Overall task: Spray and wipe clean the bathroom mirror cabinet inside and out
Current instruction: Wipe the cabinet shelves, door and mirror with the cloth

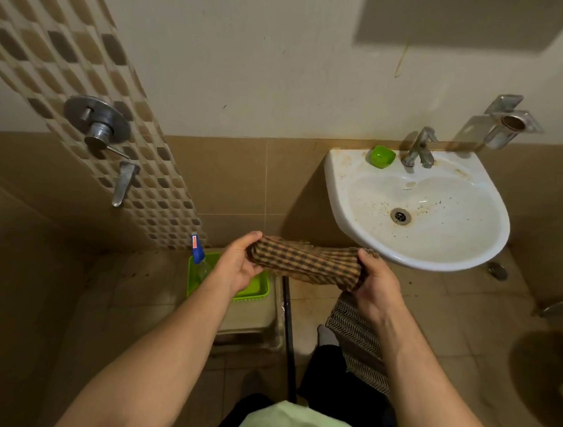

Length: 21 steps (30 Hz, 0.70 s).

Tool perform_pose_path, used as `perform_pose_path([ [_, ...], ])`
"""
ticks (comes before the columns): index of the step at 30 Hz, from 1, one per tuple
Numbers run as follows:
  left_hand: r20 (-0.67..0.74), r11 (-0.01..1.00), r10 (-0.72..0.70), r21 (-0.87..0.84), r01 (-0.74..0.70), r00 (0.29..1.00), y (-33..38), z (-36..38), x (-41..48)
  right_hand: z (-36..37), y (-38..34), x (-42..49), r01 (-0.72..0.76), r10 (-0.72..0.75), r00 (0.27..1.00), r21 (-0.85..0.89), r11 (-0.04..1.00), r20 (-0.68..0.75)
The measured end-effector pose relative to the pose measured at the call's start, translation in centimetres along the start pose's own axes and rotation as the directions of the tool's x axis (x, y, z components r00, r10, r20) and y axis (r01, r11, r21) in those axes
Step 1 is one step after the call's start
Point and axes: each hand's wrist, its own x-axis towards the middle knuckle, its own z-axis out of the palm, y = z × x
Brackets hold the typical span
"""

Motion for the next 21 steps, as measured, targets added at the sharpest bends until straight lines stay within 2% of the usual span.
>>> perform_pose_path([
  [1, 0.004, 0.998, -0.045, 0.051, 0.044, 0.999, 0.2, 0.0, -0.1, 0.0, -0.1, -0.1, -0.006, 0.006, 1.000, 0.001, 1.000, 0.029],
  [3, -0.023, 0.942, -0.161, 0.295, 0.161, 0.987, 0.4, 0.1, -0.2, 0.2, -0.4, -0.2, -0.015, 0.014, 0.997, 0.025, 1.000, 0.071],
  [5, -0.064, 0.773, -0.286, 0.575, 0.269, 0.956, 0.3, 0.3, -0.5, 0.4, -0.8, -0.4, -0.011, 0.007, 0.995, 0.033, 0.999, 0.096],
  [7, -0.080, 0.634, -0.415, 0.689, 0.352, 0.906, 0.1, 0.5, -0.8, 0.7, -1.2, -0.6, 0.007, -0.011, 0.992, 0.035, 0.999, 0.126],
  [10, -0.117, 0.523, -0.533, 0.733, 0.435, 0.838, -0.4, 0.9, -1.0, 0.7, -1.6, -0.9, 0.018, -0.024, 0.988, 0.037, 0.999, 0.151],
  [13, -0.164, 0.473, -0.581, 0.729, 0.494, 0.797, -1.4, 0.6, -1.0, 0.3, -2.0, -1.1, 0.028, -0.032, 0.987, 0.030, 0.999, 0.155],
  [17, -0.203, 0.468, -0.602, 0.693, 0.548, 0.772, -2.8, -0.2, -0.7, -0.4, -2.2, -1.5, 0.001, -0.009, 0.984, 0.047, 0.999, 0.177],
  [21, -0.227, 0.524, -0.582, 0.630, 0.574, 0.781, -3.9, -0.5, -0.2, -0.1, -2.6, -1.8, -0.012, -0.007, 0.979, 0.092, 0.996, 0.203],
])
